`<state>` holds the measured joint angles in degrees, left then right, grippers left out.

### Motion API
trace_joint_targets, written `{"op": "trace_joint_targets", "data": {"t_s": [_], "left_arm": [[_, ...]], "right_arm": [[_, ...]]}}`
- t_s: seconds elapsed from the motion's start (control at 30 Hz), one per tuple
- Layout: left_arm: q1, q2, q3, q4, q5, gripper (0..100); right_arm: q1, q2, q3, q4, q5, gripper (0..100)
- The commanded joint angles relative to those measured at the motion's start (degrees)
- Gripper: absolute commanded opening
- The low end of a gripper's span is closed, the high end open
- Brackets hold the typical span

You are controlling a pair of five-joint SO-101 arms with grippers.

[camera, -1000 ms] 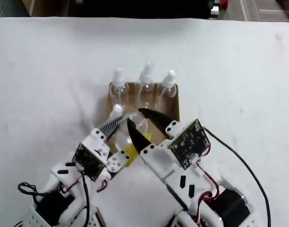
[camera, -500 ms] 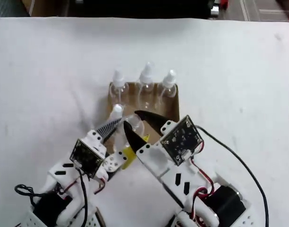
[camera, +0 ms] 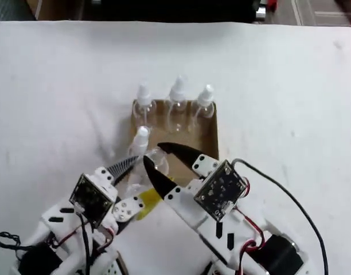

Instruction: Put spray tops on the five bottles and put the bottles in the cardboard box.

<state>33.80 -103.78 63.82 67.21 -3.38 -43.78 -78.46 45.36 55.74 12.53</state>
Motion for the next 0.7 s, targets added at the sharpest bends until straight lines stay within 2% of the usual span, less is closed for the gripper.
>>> {"op": "trace_joint_targets", "data": {"t_s": [0.0, 0.2, 0.43, 0.53, 0.67], "left_arm": [[2.0, -0.6, -4.0, 1.1, -0.1, 21], [-0.8, -0.3, -3.3, 0.4, 0.0, 27], [-2.7, -0.3, 2.2, -6.2, 0.3, 28], [-2.7, -0.6, -1.6, -3.3, 0.5, 28], [-2.7, -0.6, -8.8, 4.0, 0.5, 28]], "right_arm": [[1.2, 1.2, -0.9, 0.0, 1.2, 1.7], [0.8, 1.1, 1.3, 0.0, 0.9, 1.7], [-4.7, 1.1, 1.2, -0.5, 1.3, 1.7], [-3.7, 0.8, 1.3, -0.9, 1.3, 1.7], [2.8, 0.7, 1.1, -2.2, 1.3, 1.7]]}}
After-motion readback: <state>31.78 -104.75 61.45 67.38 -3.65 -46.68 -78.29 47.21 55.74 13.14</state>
